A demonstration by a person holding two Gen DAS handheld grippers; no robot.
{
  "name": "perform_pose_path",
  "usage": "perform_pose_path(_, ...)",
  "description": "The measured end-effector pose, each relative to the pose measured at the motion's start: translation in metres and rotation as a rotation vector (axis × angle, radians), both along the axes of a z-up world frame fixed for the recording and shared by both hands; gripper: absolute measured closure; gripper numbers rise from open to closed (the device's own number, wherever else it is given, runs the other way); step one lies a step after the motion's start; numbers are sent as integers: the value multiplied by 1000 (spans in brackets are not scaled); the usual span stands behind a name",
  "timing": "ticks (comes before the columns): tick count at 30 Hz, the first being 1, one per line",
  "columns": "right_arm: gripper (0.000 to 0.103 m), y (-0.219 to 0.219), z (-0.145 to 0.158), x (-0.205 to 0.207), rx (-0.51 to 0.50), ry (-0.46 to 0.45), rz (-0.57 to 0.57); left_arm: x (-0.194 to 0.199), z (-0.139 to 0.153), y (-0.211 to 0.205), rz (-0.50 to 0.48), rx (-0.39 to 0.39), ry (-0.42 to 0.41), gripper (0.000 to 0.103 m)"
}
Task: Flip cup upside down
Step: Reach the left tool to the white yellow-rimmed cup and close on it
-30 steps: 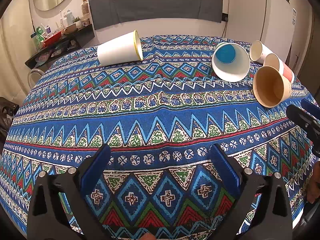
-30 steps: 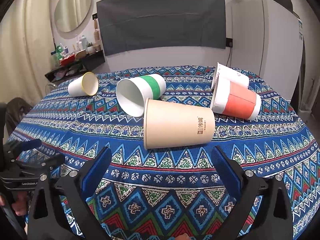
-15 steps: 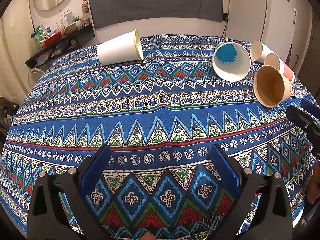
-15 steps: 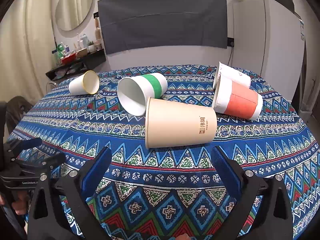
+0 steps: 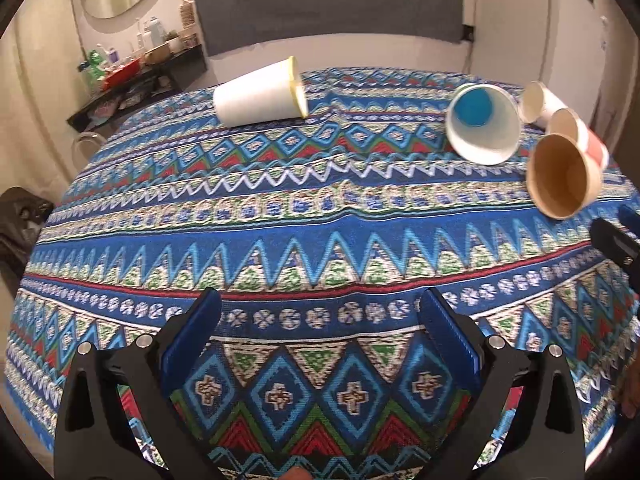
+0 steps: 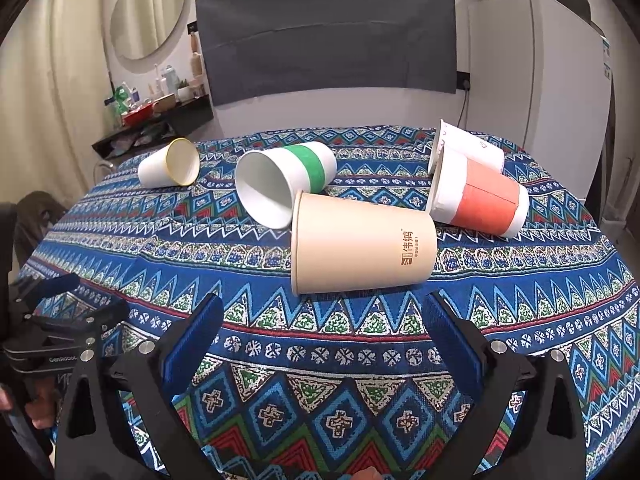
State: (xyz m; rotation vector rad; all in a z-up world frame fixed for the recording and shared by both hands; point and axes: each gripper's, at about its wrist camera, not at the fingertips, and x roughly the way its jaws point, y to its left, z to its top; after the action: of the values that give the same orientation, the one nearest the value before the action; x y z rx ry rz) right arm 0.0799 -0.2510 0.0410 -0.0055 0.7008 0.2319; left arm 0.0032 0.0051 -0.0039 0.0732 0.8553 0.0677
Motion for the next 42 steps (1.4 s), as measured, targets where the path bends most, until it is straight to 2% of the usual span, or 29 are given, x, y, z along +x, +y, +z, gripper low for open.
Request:
perform_pose_path(7, 8, -3, 0, 1, 16, -1, -4, 1, 2, 5, 22, -9, -1, 6)
perform_pose_path(11, 8, -5, 4, -4, 14, -48, -13, 2, 6, 12, 58, -16, -11, 6)
perform_pose_path(14, 8, -2, 8, -1, 2, -42, -1, 2, 10, 13, 53, -16, -8, 6)
perform_pose_path(21, 8, 6, 47, 10, 39, -95, 14, 17, 34, 16, 52, -5, -26, 6)
perform_pose_path(25, 8, 16, 75, 26, 44, -133, 25, 35, 50, 21, 66, 7, -46, 6)
perform_pose_path(29, 8, 34, 97, 46, -11, -160, 26, 57, 64, 22, 56, 24, -48, 6)
perform_pose_path(33, 8, 52, 116, 68, -23, -169, 39, 82, 79, 27, 67, 51, -68, 6)
perform_pose_path(39, 8, 73, 115, 112, -33, -112, 50, 130, 90, 36, 96, 87, -67, 6)
perform_pose_path(42, 8, 79, 104, 135, -18, -62, 51, 152, 85, 42, 103, 67, -35, 6)
